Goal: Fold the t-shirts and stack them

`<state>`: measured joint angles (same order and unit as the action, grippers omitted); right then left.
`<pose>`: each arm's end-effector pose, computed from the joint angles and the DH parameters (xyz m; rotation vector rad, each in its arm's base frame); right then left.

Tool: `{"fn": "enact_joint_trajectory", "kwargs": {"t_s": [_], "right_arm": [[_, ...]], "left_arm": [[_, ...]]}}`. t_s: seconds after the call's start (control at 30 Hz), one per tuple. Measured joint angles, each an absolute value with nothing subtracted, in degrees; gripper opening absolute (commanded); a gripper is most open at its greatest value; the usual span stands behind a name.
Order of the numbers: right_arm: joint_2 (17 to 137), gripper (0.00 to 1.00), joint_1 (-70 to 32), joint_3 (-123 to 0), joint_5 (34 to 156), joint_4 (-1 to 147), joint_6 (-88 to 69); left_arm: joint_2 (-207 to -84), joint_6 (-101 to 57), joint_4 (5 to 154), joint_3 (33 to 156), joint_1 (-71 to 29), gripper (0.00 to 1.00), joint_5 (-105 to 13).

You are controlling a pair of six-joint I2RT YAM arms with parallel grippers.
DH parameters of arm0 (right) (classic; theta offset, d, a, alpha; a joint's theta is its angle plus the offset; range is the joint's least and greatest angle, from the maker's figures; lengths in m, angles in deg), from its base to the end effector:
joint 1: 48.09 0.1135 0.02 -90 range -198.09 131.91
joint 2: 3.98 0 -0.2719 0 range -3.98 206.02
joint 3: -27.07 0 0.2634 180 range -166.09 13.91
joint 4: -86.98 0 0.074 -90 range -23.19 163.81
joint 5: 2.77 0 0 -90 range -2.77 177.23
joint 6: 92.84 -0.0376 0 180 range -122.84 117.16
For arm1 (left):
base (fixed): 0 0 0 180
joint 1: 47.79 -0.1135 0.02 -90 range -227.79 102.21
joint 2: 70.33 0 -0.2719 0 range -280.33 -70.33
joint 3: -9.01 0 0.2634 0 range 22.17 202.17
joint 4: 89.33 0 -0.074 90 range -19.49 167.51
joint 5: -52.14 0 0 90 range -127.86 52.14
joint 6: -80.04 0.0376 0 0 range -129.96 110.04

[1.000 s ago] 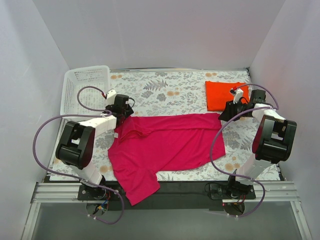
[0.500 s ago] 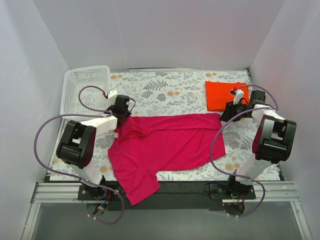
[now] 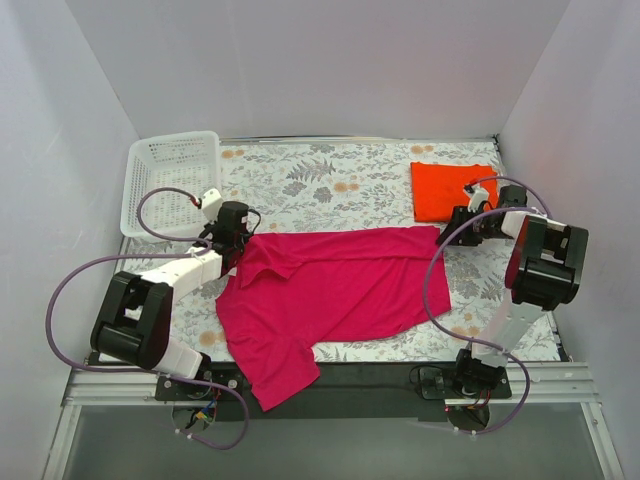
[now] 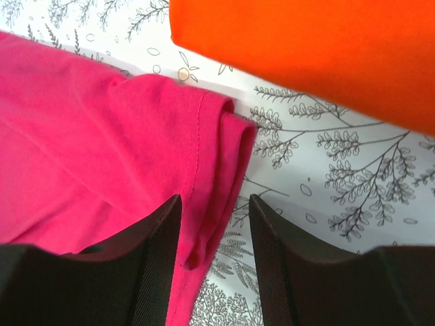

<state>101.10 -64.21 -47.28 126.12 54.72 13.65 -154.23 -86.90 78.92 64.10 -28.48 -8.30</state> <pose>0.3563 -0.0784 0.1494 -0.2140 2.4305 0.6598 0.2921 -0.0827 0.1875 -1.2822 1.7817 -0.3632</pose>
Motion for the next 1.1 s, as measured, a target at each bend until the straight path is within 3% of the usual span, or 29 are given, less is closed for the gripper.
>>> {"fn": "enact_joint_trajectory", "kwargs": {"t_s": [0.23,0.4,0.53,0.67,1.1], "right_arm": [[106.3,0.44,-63.7,-52.0,129.5,55.0,10.5],[107.7,0.38,-63.3,-53.0,130.7,55.9,9.0],[108.6,0.25,-63.0,-53.1,131.0,56.1,8.3],[109.6,0.01,-63.0,-53.2,131.2,56.3,7.6],[109.4,0.01,-67.5,-52.4,131.4,57.1,7.0]], "left_arm": [[-154.2,-87.3,79.0,63.5,-28.5,0.0,-6.2],[-154.0,-87.1,79.1,62.7,-28.6,0.0,-5.0],[-154.0,-87.0,79.2,62.3,-28.9,0.0,-4.5],[-153.9,-86.8,79.3,62.2,-29.0,0.0,-4.1],[-152.9,-86.9,79.6,60.0,-29.9,0.0,-3.4]]}}
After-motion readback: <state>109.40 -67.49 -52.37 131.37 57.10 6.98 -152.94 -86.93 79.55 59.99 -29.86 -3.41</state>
